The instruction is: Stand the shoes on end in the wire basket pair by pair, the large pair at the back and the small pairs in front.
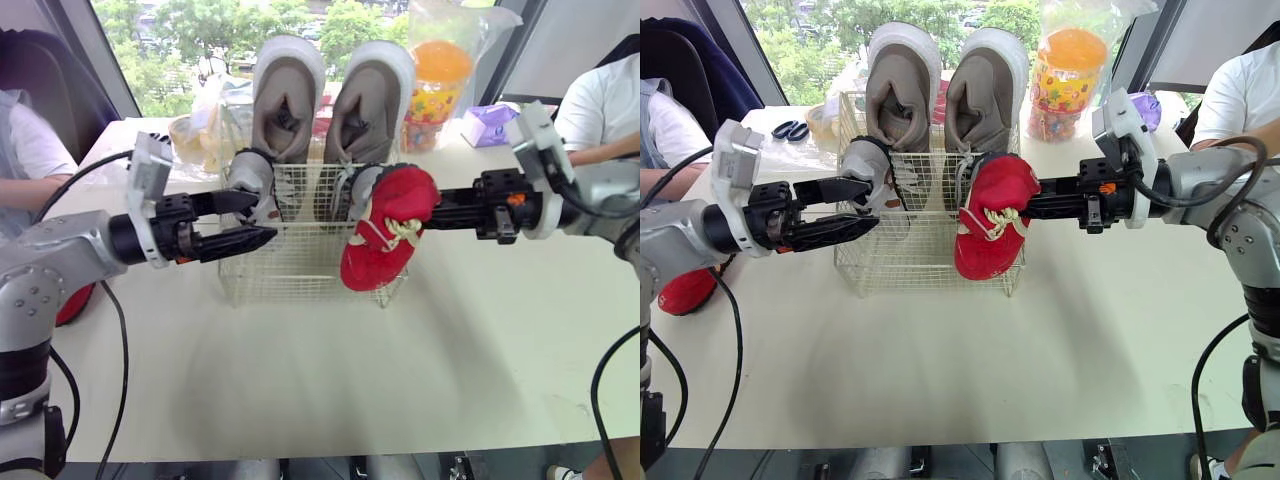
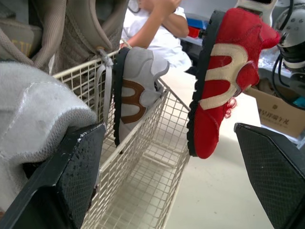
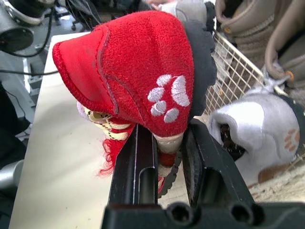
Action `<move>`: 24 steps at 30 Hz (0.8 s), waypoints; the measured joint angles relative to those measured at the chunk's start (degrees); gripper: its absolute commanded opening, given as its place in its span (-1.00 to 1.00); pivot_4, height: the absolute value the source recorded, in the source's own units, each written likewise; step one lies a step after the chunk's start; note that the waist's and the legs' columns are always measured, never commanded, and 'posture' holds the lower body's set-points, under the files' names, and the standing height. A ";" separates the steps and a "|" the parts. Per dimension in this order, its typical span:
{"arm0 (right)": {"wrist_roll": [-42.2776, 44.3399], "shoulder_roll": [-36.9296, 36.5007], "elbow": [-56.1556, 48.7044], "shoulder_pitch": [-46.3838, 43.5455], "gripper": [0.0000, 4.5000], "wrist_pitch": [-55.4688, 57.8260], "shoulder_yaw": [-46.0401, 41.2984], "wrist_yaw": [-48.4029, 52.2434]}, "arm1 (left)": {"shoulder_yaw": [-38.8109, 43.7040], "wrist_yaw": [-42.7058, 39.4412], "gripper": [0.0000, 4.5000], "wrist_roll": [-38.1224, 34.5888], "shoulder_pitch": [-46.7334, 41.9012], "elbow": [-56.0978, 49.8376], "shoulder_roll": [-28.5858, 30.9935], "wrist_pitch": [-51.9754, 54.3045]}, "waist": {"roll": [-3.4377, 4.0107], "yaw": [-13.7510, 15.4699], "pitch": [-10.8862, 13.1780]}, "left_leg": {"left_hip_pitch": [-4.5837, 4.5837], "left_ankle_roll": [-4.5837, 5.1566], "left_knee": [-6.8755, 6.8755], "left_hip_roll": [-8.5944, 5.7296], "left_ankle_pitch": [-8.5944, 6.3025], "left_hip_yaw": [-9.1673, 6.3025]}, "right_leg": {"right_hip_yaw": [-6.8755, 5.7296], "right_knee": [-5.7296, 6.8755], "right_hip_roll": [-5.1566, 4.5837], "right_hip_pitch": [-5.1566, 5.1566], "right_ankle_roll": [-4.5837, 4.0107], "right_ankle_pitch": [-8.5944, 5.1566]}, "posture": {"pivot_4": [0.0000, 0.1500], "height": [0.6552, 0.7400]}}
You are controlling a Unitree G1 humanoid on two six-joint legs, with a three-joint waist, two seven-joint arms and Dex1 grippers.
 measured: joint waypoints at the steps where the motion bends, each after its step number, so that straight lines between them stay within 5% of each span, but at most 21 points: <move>1: 0.33 0.62 0.73 -1.20 -0.88 1.02 -0.28 0.12 | 0.05 0.37 0.98 -0.11 0.00 -0.38 -0.02 0.06 | -0.01 -0.01 0.00 | 0.00 0.00 0.00 0.00 0.00 0.00 | 0.00 0.00 0.00 0.00 0.00 0.00 | 1.00 1.00; 8: -0.12 2.34 2.85 -5.41 -0.88 2.70 -3.97 0.36 | 0.08 1.26 0.98 -0.58 -0.01 -1.09 -0.12 0.10 | -0.01 0.13 0.00 | 0.00 0.00 -0.01 -0.01 0.00 -0.01 | -0.02 0.00 -0.01 0.01 0.00 0.00 | 1.00 1.00; 24: -20.12 6.48 -0.91 7.22 -0.88 -12.20 4.70 2.57 | -0.06 1.95 0.98 -0.48 -1.52 -1.27 -0.55 0.10 | 0.00 0.07 0.01 | 0.00 0.00 0.01 -0.03 0.00 -0.01 | -0.02 0.03 0.00 0.01 0.23 0.13 | 1.00 1.00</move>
